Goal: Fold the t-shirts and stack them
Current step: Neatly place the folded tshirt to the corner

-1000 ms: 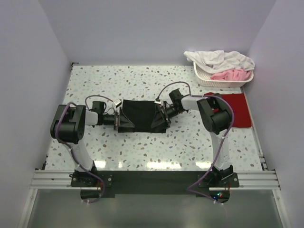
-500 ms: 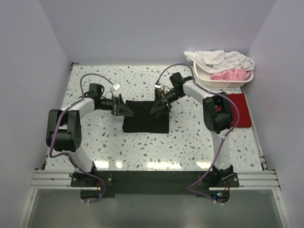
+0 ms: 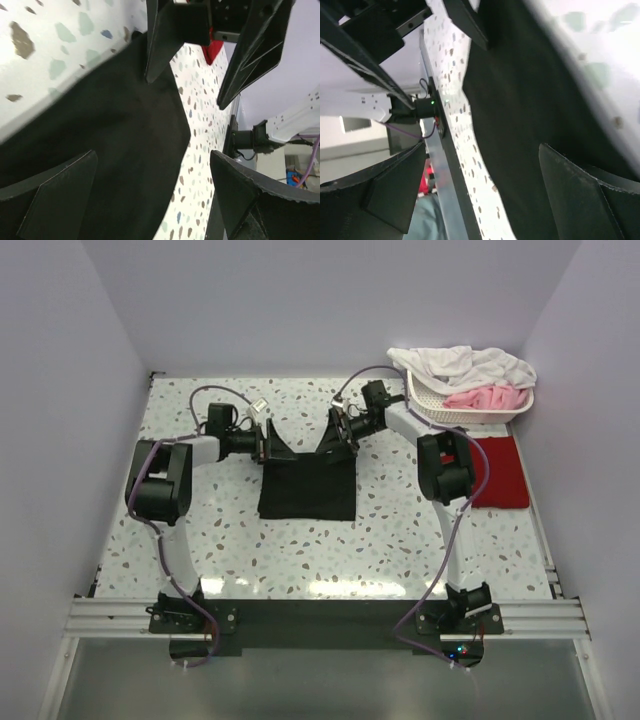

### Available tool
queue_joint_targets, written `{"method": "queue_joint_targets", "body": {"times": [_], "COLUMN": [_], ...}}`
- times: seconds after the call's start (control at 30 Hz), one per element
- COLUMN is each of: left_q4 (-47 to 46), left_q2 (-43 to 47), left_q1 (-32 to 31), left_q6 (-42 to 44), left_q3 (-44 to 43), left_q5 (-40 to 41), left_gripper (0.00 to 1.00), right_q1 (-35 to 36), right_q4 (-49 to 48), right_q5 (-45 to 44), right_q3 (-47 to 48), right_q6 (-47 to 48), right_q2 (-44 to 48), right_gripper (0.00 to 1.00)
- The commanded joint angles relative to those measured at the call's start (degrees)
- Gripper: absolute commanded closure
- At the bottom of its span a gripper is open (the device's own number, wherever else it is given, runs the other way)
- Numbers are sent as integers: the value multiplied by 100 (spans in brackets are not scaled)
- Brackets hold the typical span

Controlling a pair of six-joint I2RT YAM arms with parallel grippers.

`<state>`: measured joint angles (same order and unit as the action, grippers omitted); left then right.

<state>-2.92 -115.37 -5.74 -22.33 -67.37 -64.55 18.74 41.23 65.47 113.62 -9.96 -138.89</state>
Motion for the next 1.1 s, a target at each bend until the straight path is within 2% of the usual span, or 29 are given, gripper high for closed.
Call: {"method": "queue_joint_targets", "body": {"times": [0.0,0.27,0.53,0.67,0.73,0.77,0.87,0.9,0.93,0.97,1.0,1.07], "left_q4": [-859,-1956,-1984,-2046,-1680,-1364,7,1429,1443,1756,2186,2296], "left_q2": [-239,-942,-1075,-699,-417,-146,373,862,867,980,1103,1516], "left_q1": [20,345,442,442,442,442,424,259,257,40,-93,-531], "left_q6": [-404,-1282,-1502,-1521,-1153,-568,454,2032,2048,2988,3397,4310], "left_q3": [-407,-180,137,120,-64,-344,-758,-1099,-1102,-1189,-1164,-859], "left_q5": [223,470,576,409,382,417,689,1299,1305,1784,2041,2707], "left_gripper": [0,1,2,2,3,3,3,5,5,5,5,5], "right_q1": [-203,-424,-565,-565,-573,-573,-565,-565,-565,-573,-565,-565], "right_q4": [-860,-907,-1267,-1284,-1398,-1521,-1531,-843,-836,-358,-153,312], "right_q5": [-52,-140,53,80,10,-69,-306,-1264,-1274,-1639,-2365,-2932], "right_q3": [2,11,-87,203,265,239,99,64,63,29,-111,-305], "right_q6": [-585,-560,-947,-1043,-1131,-1236,-1220,-836,-659,-509,-342,290], "right_q2": [-129,-586,-868,-597,-342,-36,475,1095,1101,1371,1547,1864], "right_gripper": [1,1,1,1,1,1,1,1,1,1,1,1]}}
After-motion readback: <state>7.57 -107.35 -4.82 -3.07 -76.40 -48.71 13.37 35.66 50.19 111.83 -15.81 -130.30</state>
